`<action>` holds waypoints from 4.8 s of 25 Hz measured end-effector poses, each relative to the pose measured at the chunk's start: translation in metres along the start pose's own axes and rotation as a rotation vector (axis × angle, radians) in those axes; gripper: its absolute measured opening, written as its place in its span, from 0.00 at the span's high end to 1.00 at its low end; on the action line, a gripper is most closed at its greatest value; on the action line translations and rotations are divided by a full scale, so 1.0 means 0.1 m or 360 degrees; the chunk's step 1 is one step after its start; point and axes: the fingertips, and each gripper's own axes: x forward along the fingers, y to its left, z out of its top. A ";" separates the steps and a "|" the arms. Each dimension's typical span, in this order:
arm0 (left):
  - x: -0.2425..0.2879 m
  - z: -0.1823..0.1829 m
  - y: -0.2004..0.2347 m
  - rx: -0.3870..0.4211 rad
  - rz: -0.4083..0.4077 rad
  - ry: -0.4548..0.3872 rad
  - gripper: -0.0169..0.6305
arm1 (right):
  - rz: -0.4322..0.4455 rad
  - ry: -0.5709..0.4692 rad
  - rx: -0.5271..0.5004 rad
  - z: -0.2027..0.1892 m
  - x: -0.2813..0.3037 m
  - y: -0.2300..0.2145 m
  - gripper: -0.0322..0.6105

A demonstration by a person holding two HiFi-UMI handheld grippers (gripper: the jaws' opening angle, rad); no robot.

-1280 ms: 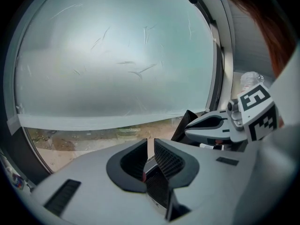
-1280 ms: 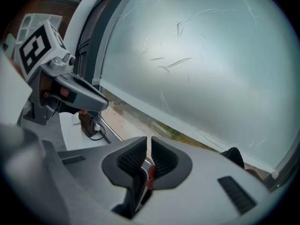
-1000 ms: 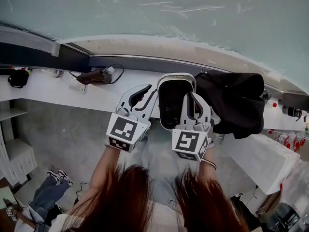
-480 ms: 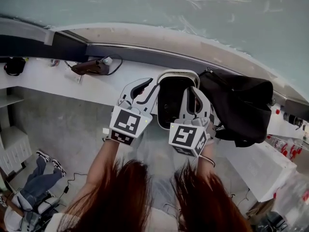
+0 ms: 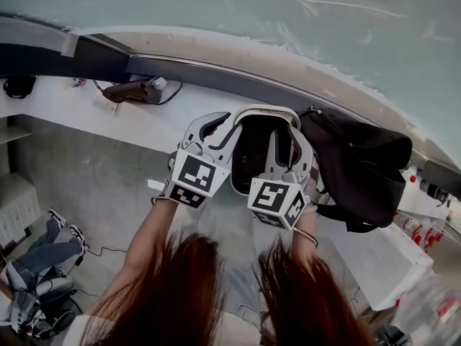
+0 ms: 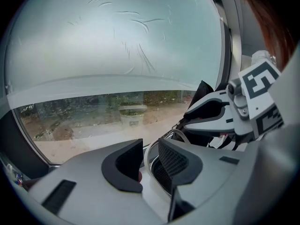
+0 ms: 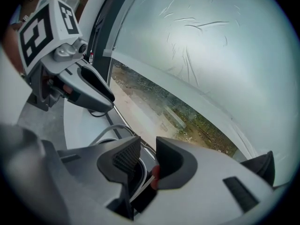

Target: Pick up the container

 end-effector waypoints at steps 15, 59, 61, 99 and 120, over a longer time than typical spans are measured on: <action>0.43 -0.26 0.05 0.0000 0.0047 0.0102 0.80 | 0.0041 0.0052 -0.0209 -0.11 0.37 0.06 0.72; 0.91 -0.62 0.10 0.0020 0.0129 0.0236 0.84 | -0.0091 0.0300 -0.0754 -0.51 1.03 -0.03 0.72; 0.91 -0.62 0.10 0.0022 0.0124 0.0238 0.84 | -0.0095 0.0305 -0.0757 -0.50 1.03 -0.03 0.74; 0.49 -0.47 -0.16 0.0270 -0.0020 0.0173 0.85 | -0.0411 0.0239 -0.0596 -0.41 0.46 -0.03 0.77; 0.21 -0.46 -0.38 0.0410 -0.0067 0.0157 0.85 | -0.0584 0.0244 -0.0567 -0.44 0.07 0.04 0.77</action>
